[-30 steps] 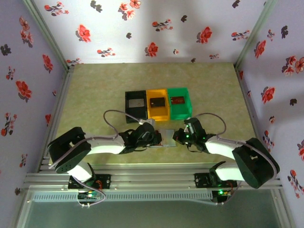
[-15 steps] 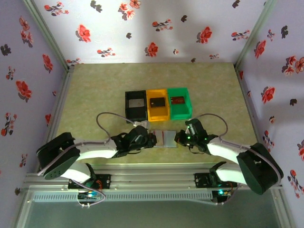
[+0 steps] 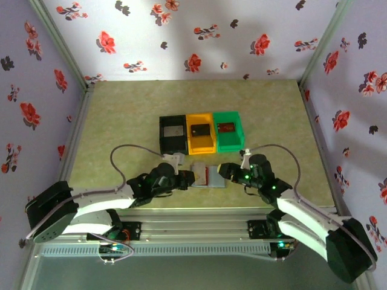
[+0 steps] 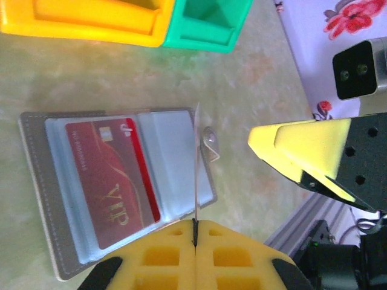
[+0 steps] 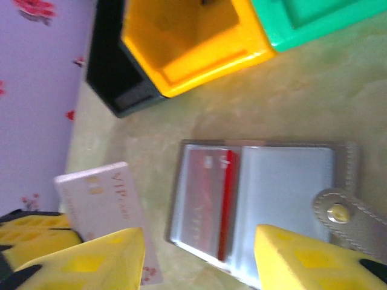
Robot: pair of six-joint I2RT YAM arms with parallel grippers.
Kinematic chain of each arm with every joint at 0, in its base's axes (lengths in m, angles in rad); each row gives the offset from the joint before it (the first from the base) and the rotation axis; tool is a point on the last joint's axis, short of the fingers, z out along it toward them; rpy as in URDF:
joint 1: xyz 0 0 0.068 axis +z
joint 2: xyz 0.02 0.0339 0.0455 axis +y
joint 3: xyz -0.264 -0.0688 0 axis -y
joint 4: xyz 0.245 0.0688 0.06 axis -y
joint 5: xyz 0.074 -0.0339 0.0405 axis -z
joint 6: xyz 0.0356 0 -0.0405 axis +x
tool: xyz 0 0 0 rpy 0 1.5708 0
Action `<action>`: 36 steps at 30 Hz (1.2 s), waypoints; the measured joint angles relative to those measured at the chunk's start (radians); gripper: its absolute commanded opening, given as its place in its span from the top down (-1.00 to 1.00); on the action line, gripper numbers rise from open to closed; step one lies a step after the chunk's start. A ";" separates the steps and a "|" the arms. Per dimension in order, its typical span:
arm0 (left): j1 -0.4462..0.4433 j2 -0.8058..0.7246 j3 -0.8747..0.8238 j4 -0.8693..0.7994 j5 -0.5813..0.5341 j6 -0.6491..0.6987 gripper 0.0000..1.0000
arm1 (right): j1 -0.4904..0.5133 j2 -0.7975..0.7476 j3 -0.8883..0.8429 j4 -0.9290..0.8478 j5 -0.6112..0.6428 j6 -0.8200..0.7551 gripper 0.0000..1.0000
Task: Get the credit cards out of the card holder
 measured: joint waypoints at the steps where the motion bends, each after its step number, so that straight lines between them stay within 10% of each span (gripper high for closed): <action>1: 0.000 -0.003 -0.002 0.013 0.009 0.003 1.00 | 0.000 -0.019 -0.016 0.024 -0.013 0.003 -0.11; 22: -0.035 0.066 0.003 0.222 0.136 0.002 1.00 | 0.099 -0.113 -0.131 0.288 -0.091 0.024 -0.09; 36: -0.037 0.070 0.014 0.225 0.141 0.002 1.00 | 0.110 -0.141 -0.133 0.269 -0.098 -0.002 0.46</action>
